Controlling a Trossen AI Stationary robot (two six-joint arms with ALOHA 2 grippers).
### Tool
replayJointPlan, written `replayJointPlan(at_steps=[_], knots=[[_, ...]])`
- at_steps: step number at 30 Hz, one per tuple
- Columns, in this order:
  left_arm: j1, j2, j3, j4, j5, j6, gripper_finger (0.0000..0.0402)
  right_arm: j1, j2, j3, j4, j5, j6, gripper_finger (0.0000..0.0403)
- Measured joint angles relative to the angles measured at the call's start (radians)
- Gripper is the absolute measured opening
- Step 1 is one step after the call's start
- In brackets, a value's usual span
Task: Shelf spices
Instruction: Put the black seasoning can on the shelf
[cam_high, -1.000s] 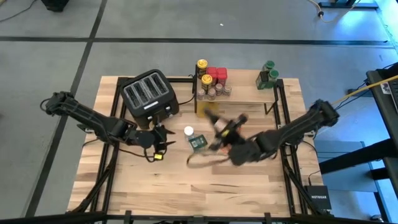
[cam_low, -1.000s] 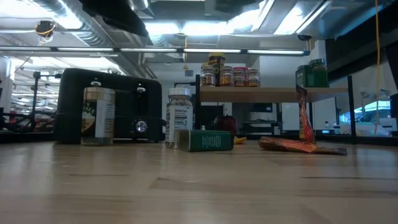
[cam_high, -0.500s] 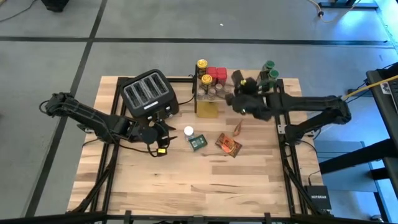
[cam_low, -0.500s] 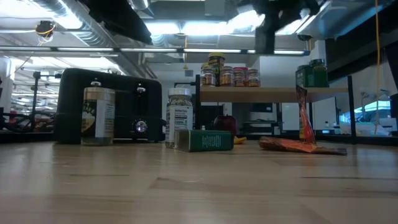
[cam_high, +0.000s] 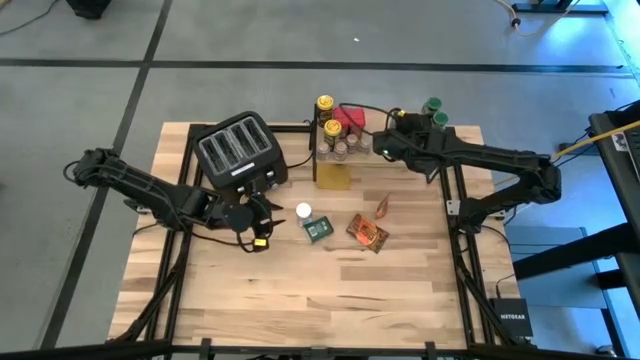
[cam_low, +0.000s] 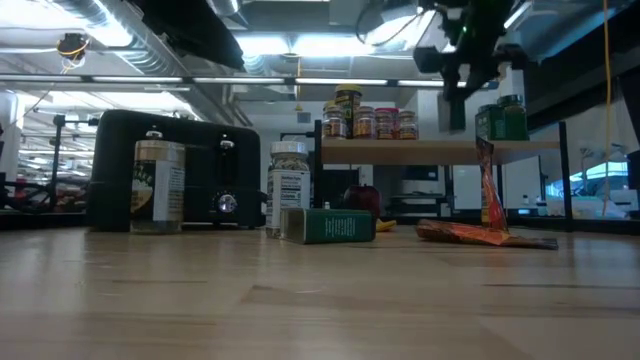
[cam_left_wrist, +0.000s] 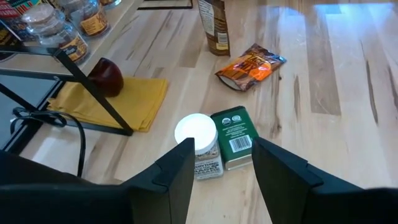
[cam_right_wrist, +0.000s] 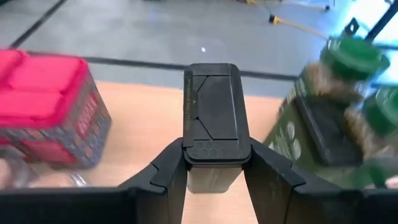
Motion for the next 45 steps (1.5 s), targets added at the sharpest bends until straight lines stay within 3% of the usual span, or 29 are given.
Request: replayJointPlan(at_steps=[24, 33, 45], knots=[[-0.005, 0.000, 0.000, 0.000, 0.000, -0.006, 0.0153, -0.080, 0.000, -0.058, -0.098, -0.014, 0.156, 0.0137], [-0.011, 0.001, 0.000, 0.000, 0.000, -0.006, 0.0153, -0.084, 0.000, -0.058, -0.107, -0.007, 0.148, 0.0211], [-0.011, 0.001, 0.000, 0.000, 0.000, -0.006, 0.0153, -0.083, -0.039, -0.037, -0.098, 0.021, 0.042, 0.0242]])
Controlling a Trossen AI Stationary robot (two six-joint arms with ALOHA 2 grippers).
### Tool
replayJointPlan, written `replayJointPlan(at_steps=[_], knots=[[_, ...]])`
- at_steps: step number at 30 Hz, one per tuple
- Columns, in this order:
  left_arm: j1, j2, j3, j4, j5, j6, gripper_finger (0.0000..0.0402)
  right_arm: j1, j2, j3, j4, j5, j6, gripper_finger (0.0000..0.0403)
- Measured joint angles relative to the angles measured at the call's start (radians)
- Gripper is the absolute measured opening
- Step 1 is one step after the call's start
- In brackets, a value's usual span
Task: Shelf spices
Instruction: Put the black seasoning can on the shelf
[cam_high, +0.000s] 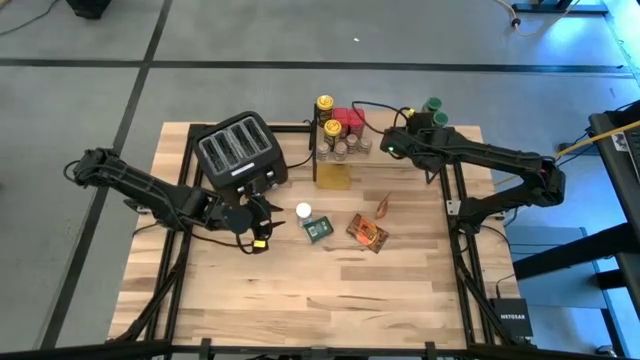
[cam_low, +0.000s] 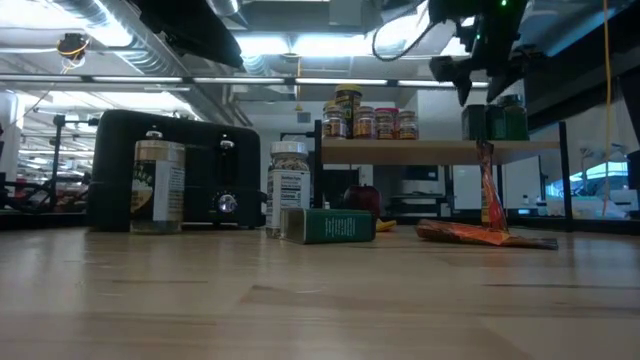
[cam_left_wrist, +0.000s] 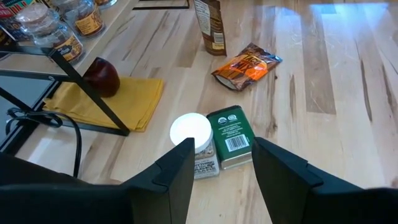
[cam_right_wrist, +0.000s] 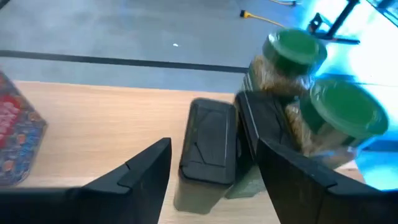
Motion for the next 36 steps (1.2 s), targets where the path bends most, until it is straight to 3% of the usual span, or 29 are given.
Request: replayJointPlan(at_steps=[12, 18, 25, 36], knots=[[0.000, 0.000, 0.000, 0.000, 0.000, -0.003, 0.0153, 0.076, -0.019, 0.095, 0.060, -0.058, -0.144, 0.0243], [0.000, 0.000, 0.000, 0.000, 0.000, 0.000, 0.0153, 0.138, 0.045, 0.093, 0.080, -0.122, -0.153, 0.0243], [-0.005, 0.000, 0.000, -0.001, 0.000, -0.003, 0.0153, 0.121, 0.141, 0.092, 0.059, -0.127, -0.135, 0.0243], [-0.005, 0.000, 0.000, -0.002, 0.001, -0.001, 0.0153, 0.071, 0.159, 0.092, 0.049, -0.107, -0.150, 0.0243]])
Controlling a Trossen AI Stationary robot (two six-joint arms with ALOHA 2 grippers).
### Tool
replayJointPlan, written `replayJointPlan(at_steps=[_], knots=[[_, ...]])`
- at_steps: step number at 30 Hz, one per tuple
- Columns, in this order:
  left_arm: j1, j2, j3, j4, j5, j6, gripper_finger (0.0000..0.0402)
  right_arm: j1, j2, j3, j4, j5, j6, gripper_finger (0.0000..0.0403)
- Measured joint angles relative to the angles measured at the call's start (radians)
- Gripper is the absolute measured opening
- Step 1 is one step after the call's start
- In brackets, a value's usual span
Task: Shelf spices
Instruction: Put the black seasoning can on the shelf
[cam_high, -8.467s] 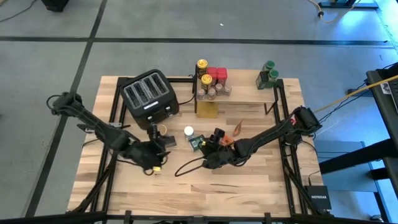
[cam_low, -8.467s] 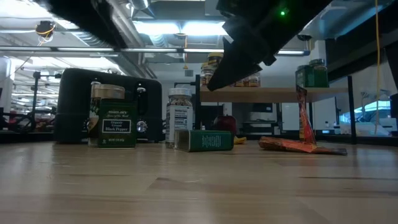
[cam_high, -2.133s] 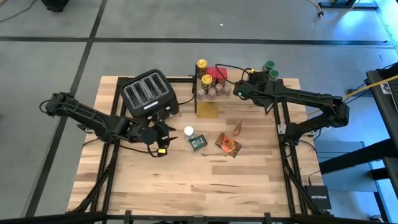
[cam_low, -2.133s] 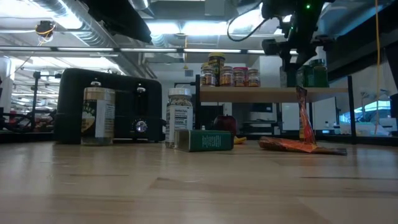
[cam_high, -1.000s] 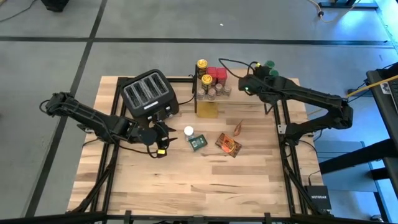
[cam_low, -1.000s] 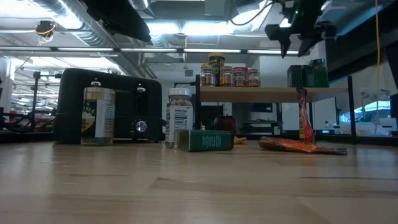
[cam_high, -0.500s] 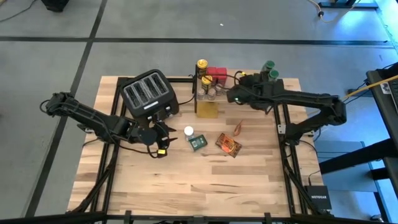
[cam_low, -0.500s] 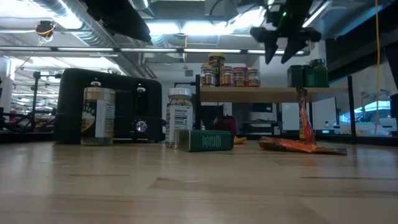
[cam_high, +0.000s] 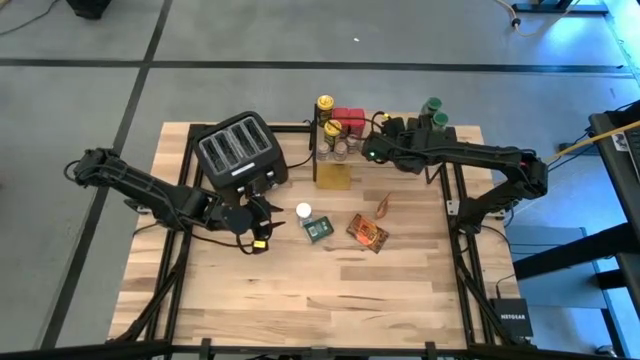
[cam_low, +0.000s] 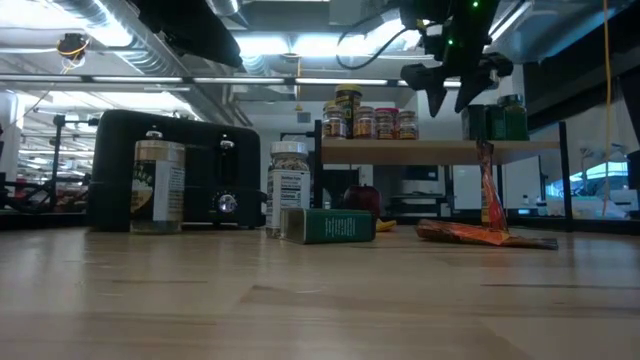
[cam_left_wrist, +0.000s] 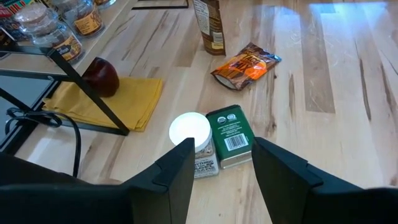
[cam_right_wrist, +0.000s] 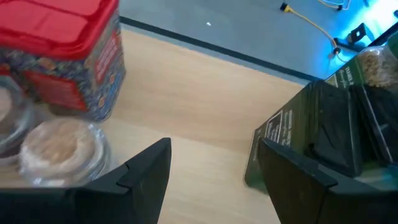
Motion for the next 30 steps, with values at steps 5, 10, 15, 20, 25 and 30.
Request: replayJointPlan(at_steps=[5, 10, 15, 20, 25, 30], knots=[[0.000, 0.000, 0.000, 0.000, 0.000, -0.009, 0.0153, -0.003, 0.000, 0.000, -0.004, 0.023, 0.000, 0.0243], [0.000, 0.000, 0.000, 0.000, 0.000, -0.012, 0.0153, -0.013, 0.000, 0.000, -0.007, 0.023, 0.000, 0.0243], [0.000, 0.000, 0.000, -0.001, 0.000, -0.012, 0.0153, -0.027, 0.001, 0.000, -0.066, 0.006, 0.010, 0.0243], [0.000, 0.000, 0.000, -0.001, 0.000, -0.012, 0.0153, -0.025, 0.001, 0.000, -0.048, 0.005, 0.003, 0.0243], [0.000, 0.000, 0.000, -0.001, 0.000, -0.014, 0.0153, -0.025, 0.004, 0.000, -0.044, -0.032, -0.007, 0.0243], [0.000, 0.000, 0.000, -0.001, 0.000, -0.014, 0.0153, -0.026, 0.041, 0.000, -0.021, -0.034, -0.036, 0.0243]])
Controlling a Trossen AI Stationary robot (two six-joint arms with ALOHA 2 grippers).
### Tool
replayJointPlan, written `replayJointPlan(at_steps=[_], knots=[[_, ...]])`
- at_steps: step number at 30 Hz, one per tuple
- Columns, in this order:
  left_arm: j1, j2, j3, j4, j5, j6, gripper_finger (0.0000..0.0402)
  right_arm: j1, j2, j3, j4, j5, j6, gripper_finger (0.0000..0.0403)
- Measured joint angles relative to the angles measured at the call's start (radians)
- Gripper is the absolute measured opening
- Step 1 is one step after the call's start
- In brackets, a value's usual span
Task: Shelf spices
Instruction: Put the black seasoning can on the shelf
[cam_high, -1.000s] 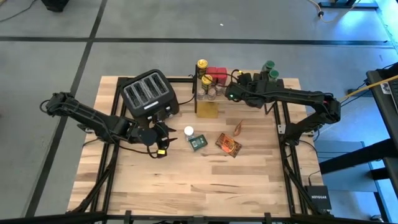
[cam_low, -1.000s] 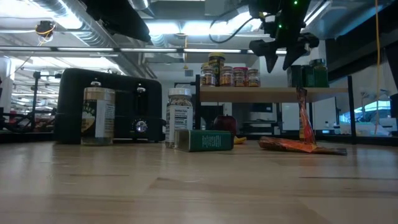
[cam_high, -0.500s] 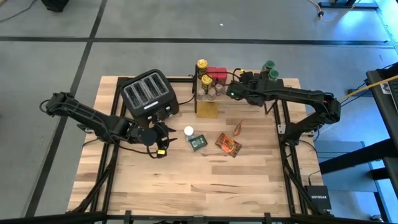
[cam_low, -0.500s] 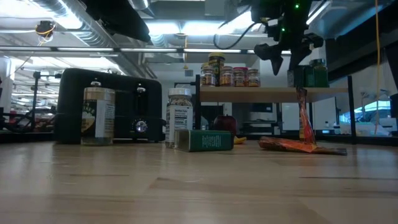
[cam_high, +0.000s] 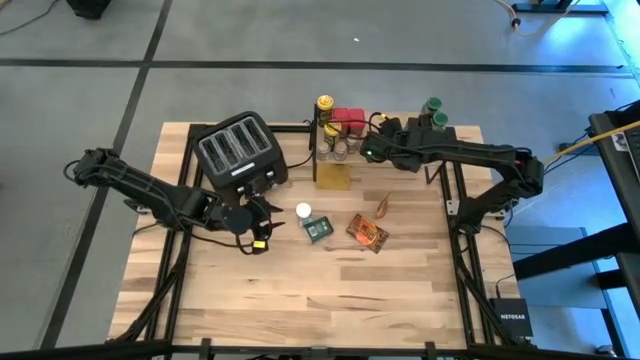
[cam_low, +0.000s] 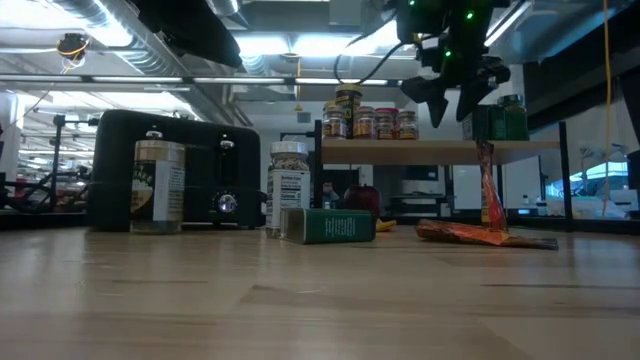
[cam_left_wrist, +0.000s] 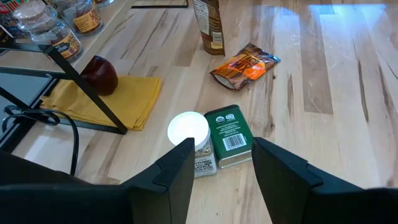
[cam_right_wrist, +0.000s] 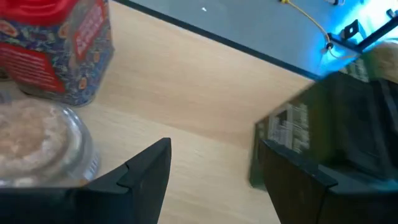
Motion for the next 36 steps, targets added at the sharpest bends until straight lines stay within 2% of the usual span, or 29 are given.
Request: replayJointPlan(at_steps=[6, 17, 24, 36], knots=[[0.000, 0.000, 0.000, -0.005, 0.000, 0.000, 0.0153, -0.032, 0.050, 0.000, 0.025, 0.024, -0.012, 0.0243], [0.000, 0.000, 0.000, -0.026, 0.000, -0.008, 0.0153, -0.035, 0.057, -0.001, -0.007, 0.084, -0.017, 0.0243], [-0.001, 0.000, 0.000, -0.026, 0.000, -0.012, 0.0153, -0.068, 0.067, -0.001, -0.020, 0.058, -0.014, 0.0243], [-0.001, 0.000, 0.000, -0.026, 0.000, -0.012, 0.0153, -0.043, 0.068, -0.001, 0.028, 0.094, -0.057, 0.0243]])
